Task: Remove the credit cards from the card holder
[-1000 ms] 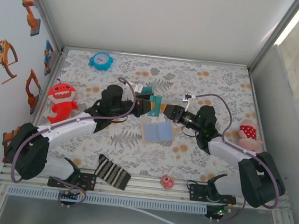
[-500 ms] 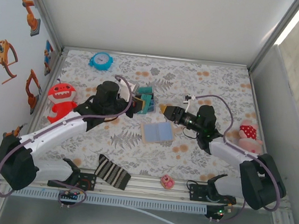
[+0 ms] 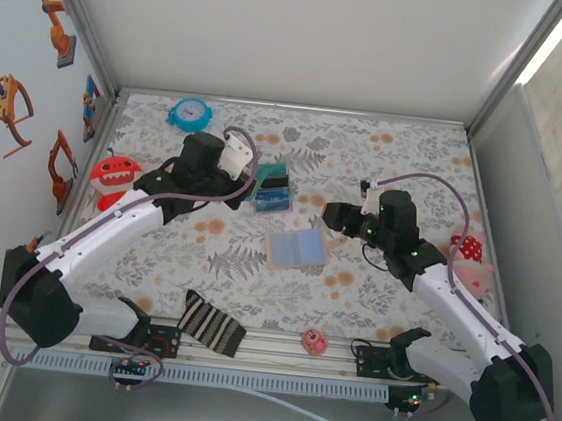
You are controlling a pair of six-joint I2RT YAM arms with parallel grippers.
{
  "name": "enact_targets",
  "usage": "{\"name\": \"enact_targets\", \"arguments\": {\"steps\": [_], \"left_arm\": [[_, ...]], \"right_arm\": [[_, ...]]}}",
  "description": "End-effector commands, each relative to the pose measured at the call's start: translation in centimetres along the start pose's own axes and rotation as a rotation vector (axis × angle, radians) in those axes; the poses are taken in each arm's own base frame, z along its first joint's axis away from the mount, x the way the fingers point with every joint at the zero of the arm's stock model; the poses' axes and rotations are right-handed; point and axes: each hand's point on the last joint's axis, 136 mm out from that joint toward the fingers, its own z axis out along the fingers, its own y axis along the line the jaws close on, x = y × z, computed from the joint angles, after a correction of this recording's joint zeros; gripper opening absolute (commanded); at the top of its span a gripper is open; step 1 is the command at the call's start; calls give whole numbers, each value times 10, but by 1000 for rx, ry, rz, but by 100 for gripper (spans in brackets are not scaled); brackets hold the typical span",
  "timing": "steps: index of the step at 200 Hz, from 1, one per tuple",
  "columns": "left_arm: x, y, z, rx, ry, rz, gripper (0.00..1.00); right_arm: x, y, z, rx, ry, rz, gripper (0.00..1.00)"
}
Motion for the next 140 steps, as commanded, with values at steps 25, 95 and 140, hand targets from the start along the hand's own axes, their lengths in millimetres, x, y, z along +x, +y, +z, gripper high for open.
{"name": "enact_targets", "arguments": {"steps": [25, 95, 140], "left_arm": [[-11, 21, 15, -35, 52, 157, 0], [-19, 53, 58, -25, 155, 323, 0], [-16, 63, 94, 3, 204, 444, 0]], "right_arm": [[11, -37, -12, 240, 89, -42, 81], [11, -53, -22, 353, 114, -47, 100], [8, -57, -29, 390, 102, -42, 100]]}}
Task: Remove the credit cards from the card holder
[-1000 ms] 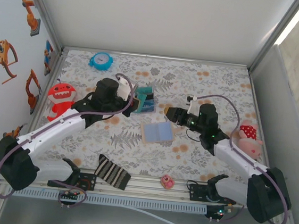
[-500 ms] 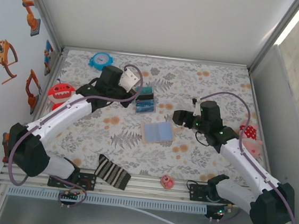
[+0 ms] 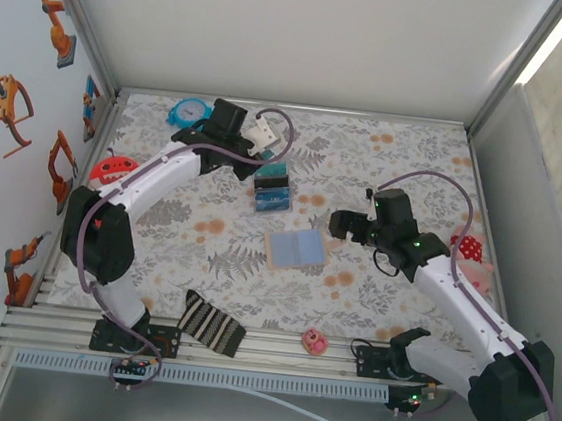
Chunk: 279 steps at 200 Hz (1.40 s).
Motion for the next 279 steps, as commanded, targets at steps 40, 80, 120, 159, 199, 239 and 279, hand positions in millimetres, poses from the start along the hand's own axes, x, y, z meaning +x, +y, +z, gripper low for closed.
{"name": "enact_targets", "arguments": {"steps": [40, 80, 120, 159, 199, 239, 279], "left_arm": [[-6, 3, 34, 76, 33, 201, 0], [-6, -3, 50, 128, 22, 313, 0], [0, -3, 61, 149, 43, 385, 0], [11, -1, 75, 159, 88, 406, 0], [17, 4, 88, 146, 115, 439, 0], [21, 3, 95, 166, 129, 444, 0], [29, 2, 102, 187, 157, 439, 0]], "right_arm": [[-11, -7, -17, 54, -39, 13, 100], [-11, -9, -22, 61, -48, 18, 100], [-10, -9, -23, 61, -41, 16, 100], [-11, -8, -25, 59, -42, 17, 100], [-10, -8, -25, 53, -41, 21, 100], [-7, -8, -25, 51, -40, 26, 100], [-6, -8, -24, 50, -38, 26, 100]]}}
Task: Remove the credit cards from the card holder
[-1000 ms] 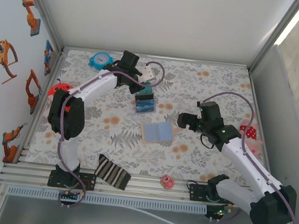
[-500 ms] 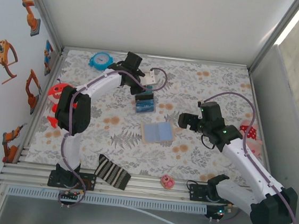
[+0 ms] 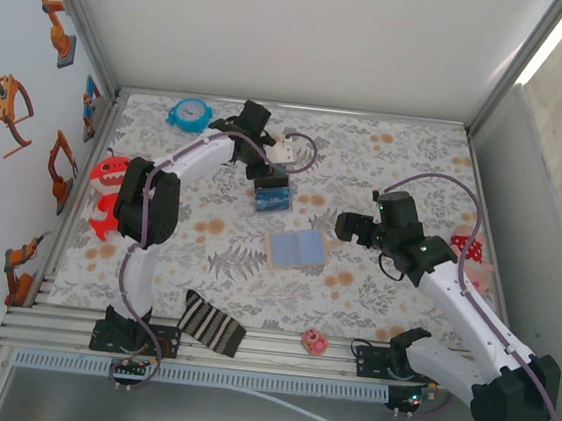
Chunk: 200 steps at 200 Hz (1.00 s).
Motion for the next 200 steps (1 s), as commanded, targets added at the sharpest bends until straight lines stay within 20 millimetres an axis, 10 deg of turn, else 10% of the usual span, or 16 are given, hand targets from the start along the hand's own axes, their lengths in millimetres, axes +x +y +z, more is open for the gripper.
{"name": "enact_targets", "arguments": {"steps": [1, 33, 103, 200], "left_arm": [[6, 0, 5, 25, 19, 19, 0], [8, 7, 9, -8, 34, 14, 23], [-4, 20, -7, -78, 2, 5, 25], [-39, 19, -95, -190, -166, -39, 27]], "right_arm": [[-6, 1, -7, -1, -22, 22, 100], [-7, 4, -6, -21, -25, 20, 100], [-6, 5, -5, -29, -25, 21, 99], [-10, -6, -11, 29, -56, 3, 99]]}}
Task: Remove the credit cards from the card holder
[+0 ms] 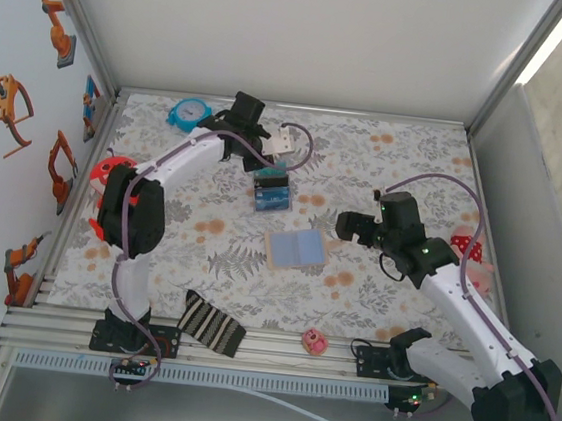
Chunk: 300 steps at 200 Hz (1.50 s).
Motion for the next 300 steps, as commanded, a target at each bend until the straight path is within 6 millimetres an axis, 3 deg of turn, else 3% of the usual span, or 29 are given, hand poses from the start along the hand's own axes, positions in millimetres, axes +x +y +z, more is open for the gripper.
{"name": "enact_targets", "arguments": {"steps": [1, 19, 24, 41, 57, 62, 105, 156, 216, 254, 300], "left_arm": [[-20, 5, -36, -43, -89, -31, 27], [-23, 5, -56, -78, -116, -70, 28], [-23, 5, -61, -90, -124, -85, 37], [-22, 2, -80, -135, -155, -135, 53], [-17, 2, -97, -197, -183, -203, 56], [-15, 1, -103, -215, -191, -229, 63], [21, -5, -139, -403, -212, -463, 99], [109, -8, -166, -764, -101, -752, 97], [190, -20, -167, -944, -82, -959, 97], [225, -19, -152, -973, -76, -988, 97], [245, -7, -138, -1013, -126, -946, 97]], "right_arm": [[-6, -7, -6, 36, -31, 3, 99], [-8, -12, -8, 63, -48, -2, 100], [-10, -13, -8, 74, -55, -5, 100], [-14, -20, -10, 112, -75, -13, 100], [-17, -26, -11, 149, -91, -21, 100], [-19, -28, -12, 161, -98, -24, 100], [-27, -43, -16, 257, -141, -56, 99], [-37, -54, -20, 272, -368, -154, 100], [-37, -77, -44, 335, -733, -208, 99], [-28, -108, -53, 487, -810, -148, 100], [-25, -109, -34, 524, -740, -260, 100]]}}
